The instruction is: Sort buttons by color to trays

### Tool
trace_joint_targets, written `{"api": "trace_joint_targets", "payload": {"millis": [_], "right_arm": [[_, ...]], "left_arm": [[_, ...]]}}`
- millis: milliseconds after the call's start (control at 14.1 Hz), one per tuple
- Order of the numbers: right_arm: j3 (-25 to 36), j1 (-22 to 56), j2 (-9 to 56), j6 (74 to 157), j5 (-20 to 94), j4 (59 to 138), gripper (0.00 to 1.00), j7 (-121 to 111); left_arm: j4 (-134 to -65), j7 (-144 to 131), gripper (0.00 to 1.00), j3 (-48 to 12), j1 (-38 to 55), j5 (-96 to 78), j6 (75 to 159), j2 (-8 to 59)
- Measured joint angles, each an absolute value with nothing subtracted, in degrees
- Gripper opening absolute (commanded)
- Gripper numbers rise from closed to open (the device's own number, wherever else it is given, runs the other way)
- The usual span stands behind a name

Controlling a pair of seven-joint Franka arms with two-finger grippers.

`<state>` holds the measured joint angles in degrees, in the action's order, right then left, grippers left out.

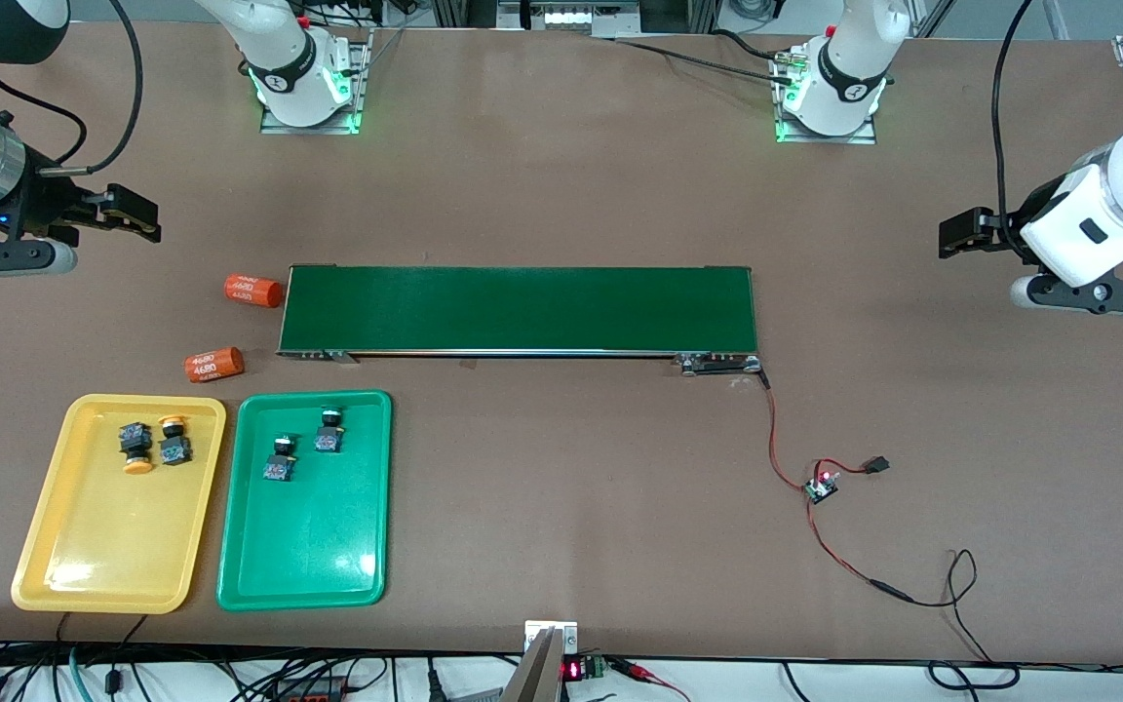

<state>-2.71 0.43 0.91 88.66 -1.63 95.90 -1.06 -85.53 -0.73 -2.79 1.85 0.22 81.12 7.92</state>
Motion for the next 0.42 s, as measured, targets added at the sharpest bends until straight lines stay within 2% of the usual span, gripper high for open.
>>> {"api": "trace_joint_targets", "payload": {"millis": [425], "right_arm": [[-2.71, 0.43, 0.89, 87.84, -1.63, 95.9, 1.0, -0.63]], "left_arm": [[-85.53, -0.73, 1.0, -2.79, 1.85, 0.22, 81.12, 7.92]]}}
